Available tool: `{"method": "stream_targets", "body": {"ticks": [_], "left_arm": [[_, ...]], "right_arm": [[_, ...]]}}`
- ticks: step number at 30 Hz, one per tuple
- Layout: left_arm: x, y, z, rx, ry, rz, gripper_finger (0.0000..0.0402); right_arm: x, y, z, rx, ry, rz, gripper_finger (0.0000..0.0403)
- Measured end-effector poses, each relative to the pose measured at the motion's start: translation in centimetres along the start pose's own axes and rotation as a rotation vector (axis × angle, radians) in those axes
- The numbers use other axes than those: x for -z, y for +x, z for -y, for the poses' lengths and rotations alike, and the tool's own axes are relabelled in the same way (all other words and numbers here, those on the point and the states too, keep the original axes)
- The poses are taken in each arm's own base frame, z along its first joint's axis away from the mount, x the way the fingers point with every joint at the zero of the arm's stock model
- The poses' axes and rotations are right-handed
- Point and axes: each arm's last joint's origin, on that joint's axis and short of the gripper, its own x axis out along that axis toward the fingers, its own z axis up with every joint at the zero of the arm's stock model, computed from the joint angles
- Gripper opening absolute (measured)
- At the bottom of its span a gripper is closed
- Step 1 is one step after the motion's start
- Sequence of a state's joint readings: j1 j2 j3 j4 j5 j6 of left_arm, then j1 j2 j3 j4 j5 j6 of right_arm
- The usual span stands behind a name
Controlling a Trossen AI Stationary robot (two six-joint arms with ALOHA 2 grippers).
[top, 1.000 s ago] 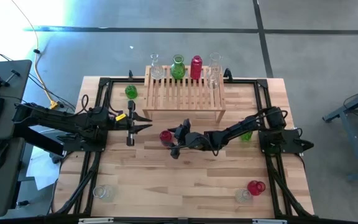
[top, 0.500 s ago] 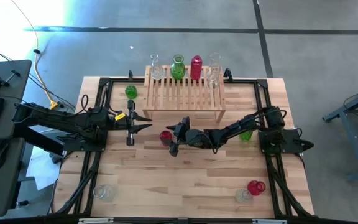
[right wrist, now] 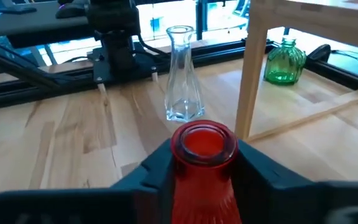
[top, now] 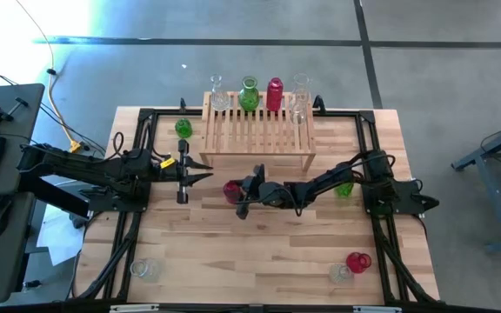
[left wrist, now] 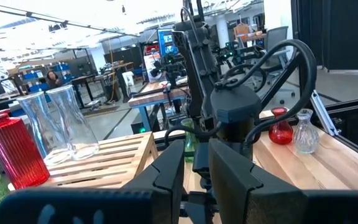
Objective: Sort vases onto shelf
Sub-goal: Put the red vase on the shelf aligned with the other red vase
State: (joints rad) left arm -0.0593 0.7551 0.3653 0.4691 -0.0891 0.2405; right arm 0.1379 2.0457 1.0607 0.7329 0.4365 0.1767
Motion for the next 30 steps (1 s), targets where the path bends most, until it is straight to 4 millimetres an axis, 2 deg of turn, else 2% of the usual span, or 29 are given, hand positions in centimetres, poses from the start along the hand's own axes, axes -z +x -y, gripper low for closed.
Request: {"method": "stream_targets", "body": {"ticks": [2, 5, 10, 13, 17, 21, 30], "left_arm": [[0.0, 0.0, 0.0, 0.000, 0.000, 0.000, 0.0062], [0.0, 0.0, 0.0, 0.000, 0.000, 0.000, 0.0062], [0.0, 0.0, 0.0, -0.001, -0.001, 0.002, 0.0062], [-0.1, -0.1, 0.0, -0.001, -0.001, 0.003, 0.0062], [-0.1, -0.1, 0.0, -0.001, -0.002, 0.004, 0.0062], [-0.1, -0.1, 0.0, -0.001, -0.004, 0.004, 0.0062], [-0.1, -0.1, 0.0, 0.000, -0.021, 0.004, 0.0062]], "right_arm": [[-0.1, -0.1, -0.2, -0.021, -0.017, 0.000, 0.0077], [-1.0, -0.8, -0.9, -0.056, -0.040, 0.018, 0.0077], [-4.9, -3.3, -2.1, -0.099, -0.063, 0.096, 0.0077], [-7.8, -5.3, -1.8, -0.035, -0.070, 0.133, 0.0077], [-11.7, -7.8, 0.0, 0.180, -0.074, 0.190, 0.0080], [-13.9, -8.9, 2.5, 0.336, -0.068, 0.211, 0.0079], [-14.1, -7.7, 8.9, 0.631, 0.054, 0.153, 0.0079]]}}
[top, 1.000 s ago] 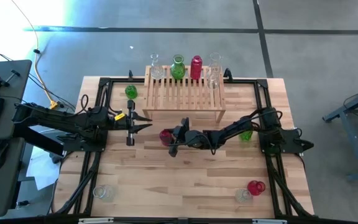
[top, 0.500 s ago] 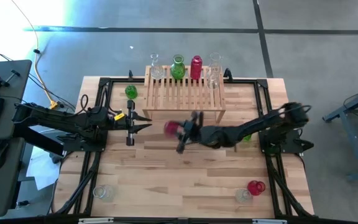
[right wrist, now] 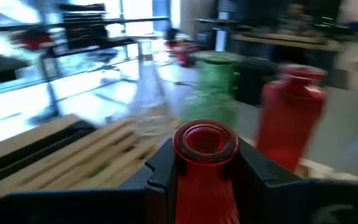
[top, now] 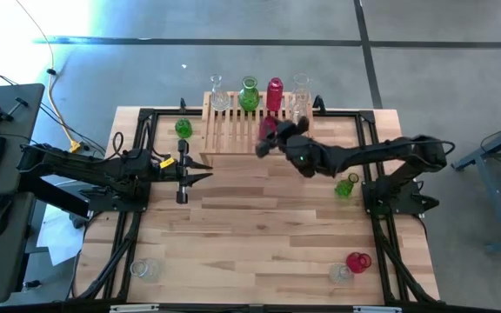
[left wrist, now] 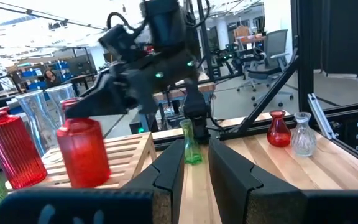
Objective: Sort vases onto shelf
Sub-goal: Put the red vase on the shelf aligned with the other red vase
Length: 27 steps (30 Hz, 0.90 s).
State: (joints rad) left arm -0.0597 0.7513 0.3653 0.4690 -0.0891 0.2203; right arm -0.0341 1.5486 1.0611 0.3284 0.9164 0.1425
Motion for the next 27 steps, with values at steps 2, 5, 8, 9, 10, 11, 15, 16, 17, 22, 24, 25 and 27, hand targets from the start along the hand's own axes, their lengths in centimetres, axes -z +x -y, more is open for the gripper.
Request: {"method": "stream_targets", "body": {"ticks": [2, 5, 8, 9, 10, 11, 15, 16, 17, 22, 24, 25, 27], "left_arm": [[0.0, 0.0, 0.0, 0.000, 0.000, -0.001, 0.0062], [0.0, 0.0, 0.0, 0.000, 0.000, 0.000, 0.0062], [0.0, 0.0, 0.0, 0.000, 0.002, 0.000, 0.0062], [0.0, 0.0, 0.0, 0.000, 0.002, 0.000, 0.0062], [0.0, 0.0, 0.0, 0.000, 0.002, 0.000, 0.0062], [0.0, 0.0, 0.0, 0.000, 0.002, 0.000, 0.0062], [0.0, 0.0, 0.0, 0.000, 0.001, 0.000, 0.0062], [0.0, 0.0, 0.0, 0.000, 0.001, 0.000, 0.0062], [0.0, 0.0, 0.0, 0.000, 0.001, 0.000, 0.0062], [0.0, 0.0, 0.0, 0.000, 0.001, 0.000, 0.0062], [0.0, 0.0, 0.0, 0.000, 0.001, 0.000, 0.0062], [0.0, 0.0, 0.0, 0.000, 0.001, 0.000, 0.0062], [0.0, 0.0, 0.0, 0.000, 0.001, 0.000, 0.0062]], "right_arm": [[0.0, 0.7, 0.7, 0.028, 0.027, -0.004, 0.0079], [-0.1, 1.3, 1.3, 0.058, 0.035, -0.007, 0.0079], [-0.1, 1.6, 1.6, 0.100, 0.036, -0.001, 0.0079], [-0.1, 1.7, 1.8, 0.112, 0.037, 0.001, 0.0079], [-0.2, 1.8, 1.9, 0.118, 0.038, 0.002, 0.0079], [-0.2, 1.9, 2.0, 0.124, 0.040, 0.002, 0.0079], [-0.2, 2.4, 2.5, 0.144, 0.057, 0.002, 0.0079], [-0.2, 2.5, 2.6, 0.149, 0.057, 0.003, 0.0079], [-0.2, 2.6, 2.7, 0.152, 0.057, 0.003, 0.0079], [-0.2, 2.9, 3.1, 0.164, 0.056, -0.002, 0.0079], [-0.1, 3.0, 3.1, 0.166, 0.058, -0.009, 0.0083], [-0.1, 3.0, 3.1, 0.167, 0.062, -0.012, 0.0088], [-0.1, 3.0, 3.1, 0.167, 0.062, -0.015, 0.0101]]}}
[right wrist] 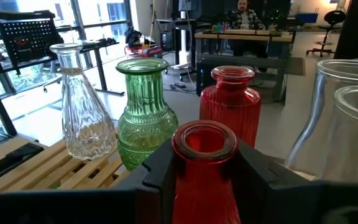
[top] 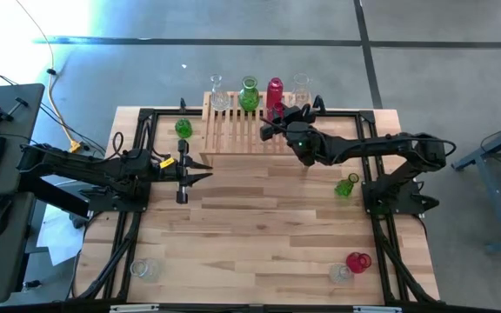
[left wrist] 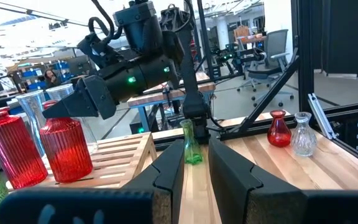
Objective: Sort vases onto shelf
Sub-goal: Put the red vase on the shelf aligned with the other red vase
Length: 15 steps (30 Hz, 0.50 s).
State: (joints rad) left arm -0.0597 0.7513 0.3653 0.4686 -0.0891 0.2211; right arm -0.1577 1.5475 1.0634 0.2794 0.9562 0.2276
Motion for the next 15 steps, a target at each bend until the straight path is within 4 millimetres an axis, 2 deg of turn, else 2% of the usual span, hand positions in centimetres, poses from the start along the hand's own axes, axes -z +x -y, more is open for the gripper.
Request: {"method": "stream_targets", "body": {"ticks": [5, 15], "left_arm": [[0.00, 0.00, 0.00, 0.000, 0.000, 0.000, 0.0062], [0.00, 0.00, 0.00, 0.000, 0.000, 0.000, 0.0062]], "right_arm": [[0.13, 0.01, 0.00, -0.003, -0.009, -0.007, 0.0127], [0.21, 0.02, 0.00, -0.004, -0.024, -0.009, 0.0151]]}}
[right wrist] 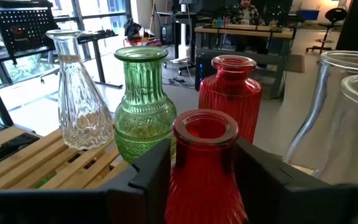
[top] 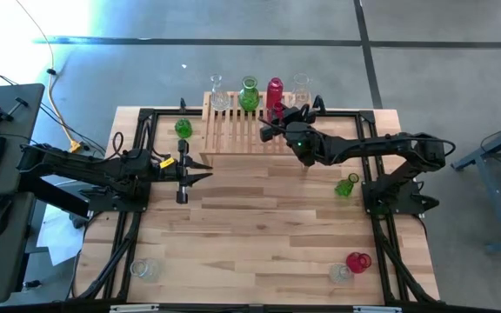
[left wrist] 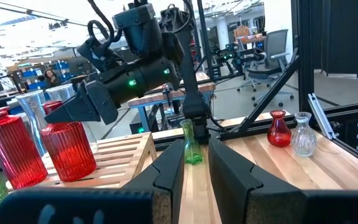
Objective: Sort vases onto shelf
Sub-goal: Put the red vase on the shelf aligned with the other red vase
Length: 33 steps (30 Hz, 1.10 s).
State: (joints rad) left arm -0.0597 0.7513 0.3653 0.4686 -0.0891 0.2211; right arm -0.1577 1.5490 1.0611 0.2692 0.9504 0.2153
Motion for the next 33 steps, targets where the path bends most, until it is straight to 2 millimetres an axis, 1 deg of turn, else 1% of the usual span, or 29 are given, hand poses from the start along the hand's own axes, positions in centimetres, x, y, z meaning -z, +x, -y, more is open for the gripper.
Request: {"method": "stream_targets", "body": {"ticks": [8, 13, 19, 25, 27, 30, 33], "left_arm": [[0.0, 0.0, 0.0, 0.000, 0.000, 0.000, 0.0062], [0.0, 0.0, 0.0, 0.000, 0.000, 0.000, 0.0062], [0.0, 0.0, 0.0, 0.000, 0.000, 0.000, 0.0062], [0.0, 0.0, 0.0, 0.000, 0.000, 0.000, 0.0062], [0.0, 0.0, 0.0, 0.000, 0.000, 0.000, 0.0062], [0.0, 0.0, 0.0, -0.001, 0.000, 0.000, 0.0062], [0.0, 0.0, 0.0, 0.000, 0.000, 0.000, 0.0062]], "right_arm": [[-0.3, -0.5, -0.4, 0.019, -0.022, 0.033, 0.0187], [-0.8, -1.3, -1.0, 0.011, -0.047, 0.075, 0.0197], [-1.2, -2.8, -1.8, 0.031, -0.104, 0.112, 0.0197], [-1.7, -5.3, -2.9, 0.082, -0.182, 0.150, 0.0197], [-1.7, -6.2, -3.3, 0.069, -0.207, 0.154, 0.0197], [-1.1, -7.2, -3.9, 0.001, -0.250, 0.143, 0.0187], [0.1, -7.4, -4.2, -0.084, -0.270, 0.086, 0.0159]]}}
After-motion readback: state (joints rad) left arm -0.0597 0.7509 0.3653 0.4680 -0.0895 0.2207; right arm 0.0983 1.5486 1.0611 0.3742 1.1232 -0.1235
